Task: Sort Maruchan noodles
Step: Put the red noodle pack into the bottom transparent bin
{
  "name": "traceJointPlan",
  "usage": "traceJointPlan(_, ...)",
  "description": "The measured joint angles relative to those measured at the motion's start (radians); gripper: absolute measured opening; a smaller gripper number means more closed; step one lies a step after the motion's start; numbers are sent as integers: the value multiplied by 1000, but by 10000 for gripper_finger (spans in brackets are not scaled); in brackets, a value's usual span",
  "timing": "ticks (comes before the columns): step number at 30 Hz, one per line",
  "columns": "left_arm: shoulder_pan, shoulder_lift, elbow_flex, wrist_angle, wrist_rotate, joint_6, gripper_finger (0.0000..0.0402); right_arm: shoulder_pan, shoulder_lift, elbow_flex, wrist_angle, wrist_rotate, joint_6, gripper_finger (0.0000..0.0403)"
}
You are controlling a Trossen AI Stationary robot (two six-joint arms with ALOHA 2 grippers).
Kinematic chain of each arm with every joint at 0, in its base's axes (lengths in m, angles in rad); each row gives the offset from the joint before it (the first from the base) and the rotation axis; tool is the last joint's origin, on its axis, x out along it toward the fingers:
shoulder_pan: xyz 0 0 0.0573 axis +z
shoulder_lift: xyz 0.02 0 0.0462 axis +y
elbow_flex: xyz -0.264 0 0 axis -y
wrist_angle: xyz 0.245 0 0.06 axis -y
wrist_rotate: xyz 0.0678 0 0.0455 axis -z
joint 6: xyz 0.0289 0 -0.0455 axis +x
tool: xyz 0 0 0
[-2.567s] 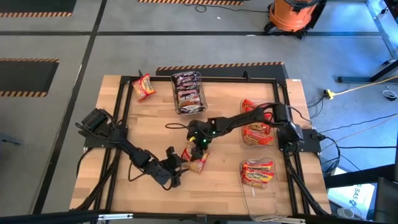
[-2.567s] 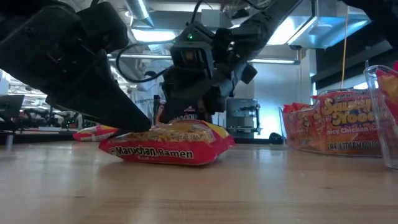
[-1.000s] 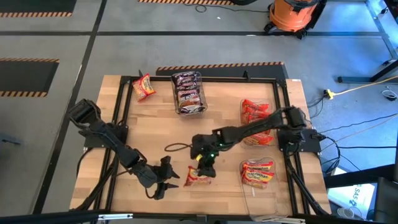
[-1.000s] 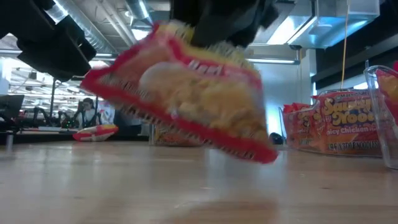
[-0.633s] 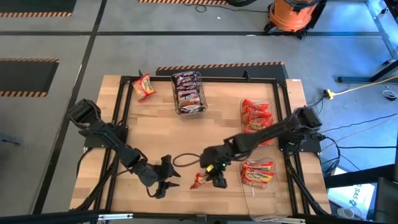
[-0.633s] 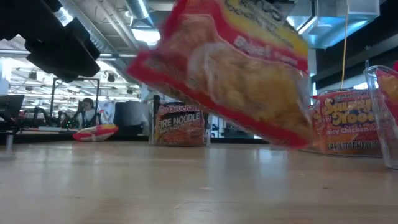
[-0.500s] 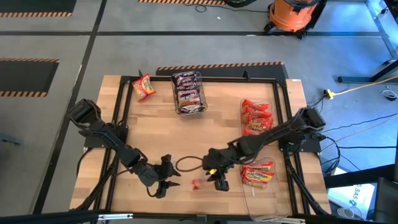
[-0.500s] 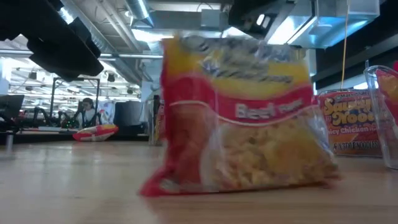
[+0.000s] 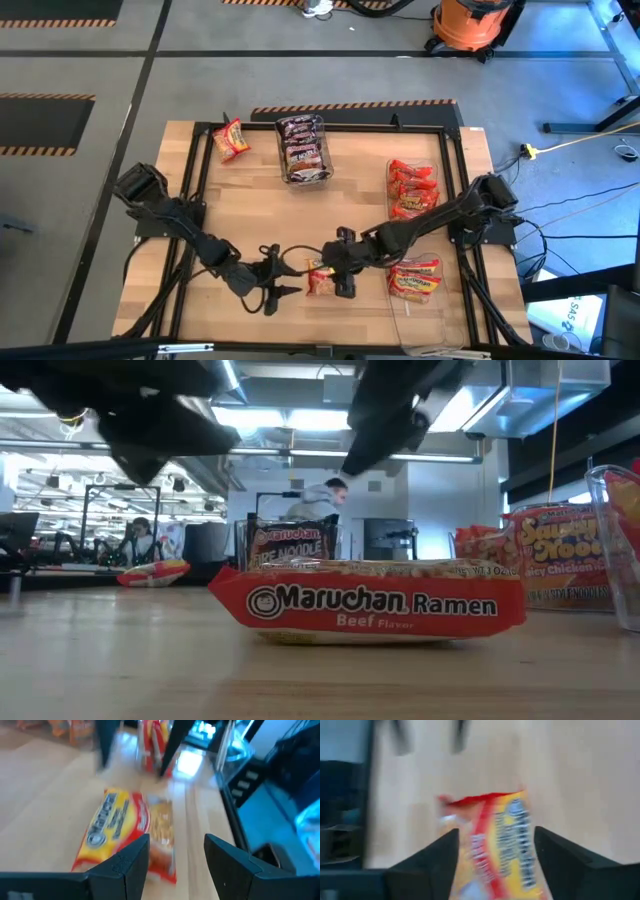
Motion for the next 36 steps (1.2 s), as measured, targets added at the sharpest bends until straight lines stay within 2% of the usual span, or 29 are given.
traceJointPlan(3, 29, 69, 0, 145, 29, 9, 185, -19, 28, -3, -49, 48, -6, 272)
traceJointPlan(6, 59, 145, 22, 209, 101, -2, 185, -46, 52, -2, -100, 65, 1, 291)
traceJointPlan(11, 88, 265, 113, 201, 235, -30, 185, -76, 93, -2, -209, 88, -3, 284)
traceJointPlan(14, 103, 310, 153, 146, 307, -48, 185, -76, 110, -2, -215, 63, -4, 271)
traceJointPlan(19, 129, 272, 157, -131, 286, -135, 185, -51, 122, -2, -197, -95, -22, 253)
traceJointPlan(23, 150, 194, 158, -355, 248, -159, 185, -16, 122, -2, -180, -122, 3, 246)
traceJointPlan(27, 164, 110, 157, -471, 213, -154, 185, -9, 121, 21, -225, -126, 75, 244)
traceJointPlan(31, 149, 49, 158, -457, 212, -114, 185, -7, 77, 36, -338, -129, 137, 244)
traceJointPlan(34, 126, 42, 159, -383, 177, -65, 185, 4, 38, -11, -274, -147, 203, 243)
traceJointPlan(36, 110, 55, 158, -320, 136, -22, 185, 6, 28, -66, -151, -176, 245, 243)
